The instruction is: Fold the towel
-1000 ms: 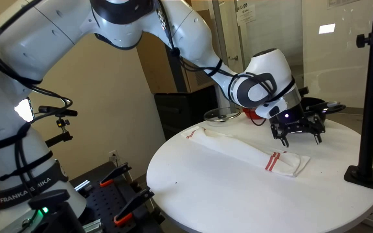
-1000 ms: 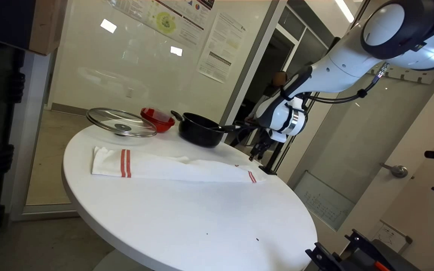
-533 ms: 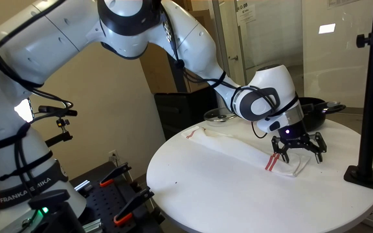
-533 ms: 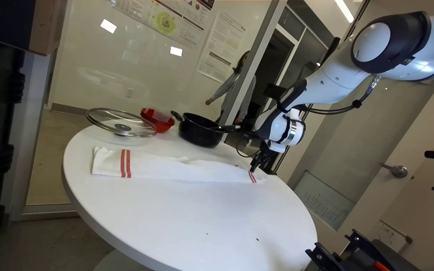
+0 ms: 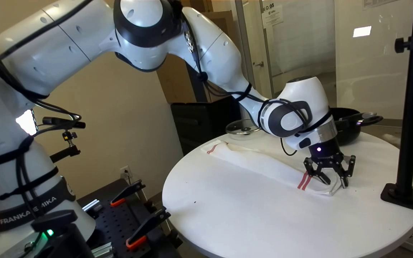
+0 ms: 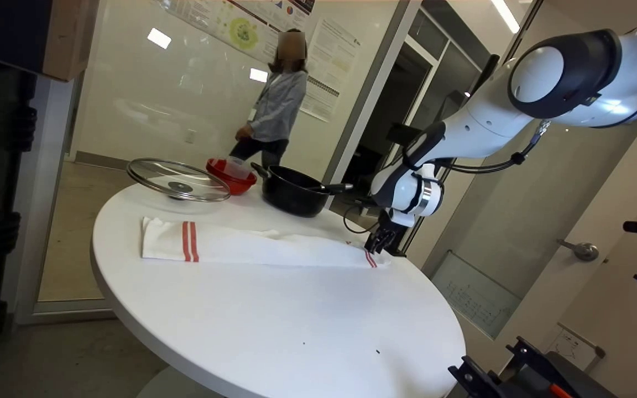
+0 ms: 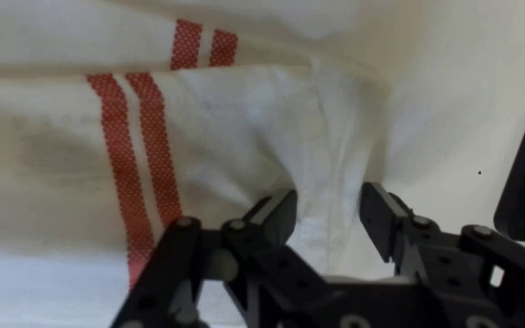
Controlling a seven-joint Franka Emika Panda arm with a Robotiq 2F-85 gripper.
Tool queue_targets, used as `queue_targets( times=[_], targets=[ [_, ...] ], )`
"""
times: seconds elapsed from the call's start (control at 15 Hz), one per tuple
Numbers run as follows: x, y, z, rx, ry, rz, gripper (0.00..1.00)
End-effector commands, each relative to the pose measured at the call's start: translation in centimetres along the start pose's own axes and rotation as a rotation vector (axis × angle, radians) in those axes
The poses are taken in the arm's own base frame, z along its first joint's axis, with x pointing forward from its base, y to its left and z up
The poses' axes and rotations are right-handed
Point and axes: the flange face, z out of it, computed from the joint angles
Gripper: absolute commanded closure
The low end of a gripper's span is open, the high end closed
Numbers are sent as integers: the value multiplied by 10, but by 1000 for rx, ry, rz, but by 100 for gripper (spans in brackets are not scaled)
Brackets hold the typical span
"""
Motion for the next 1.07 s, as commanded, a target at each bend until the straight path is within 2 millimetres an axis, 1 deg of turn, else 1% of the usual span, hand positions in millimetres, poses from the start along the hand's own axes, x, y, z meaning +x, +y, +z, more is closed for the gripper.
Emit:
queue_targets(
  times=[0.0,0.13,0.33,0.4,0.67,1.0],
  targets=[
    [-16,2,0,14,-3,-19,88],
    [-26,3,-9,27,-24,-40,100],
    [-45,6,-27,37,-59,-79,100],
    [-52,7,-36,42,-73,-95,99],
    [-85,12,-78,89,-143,-168,99],
    [-118,19,-135,148,-225,-266,99]
  ],
)
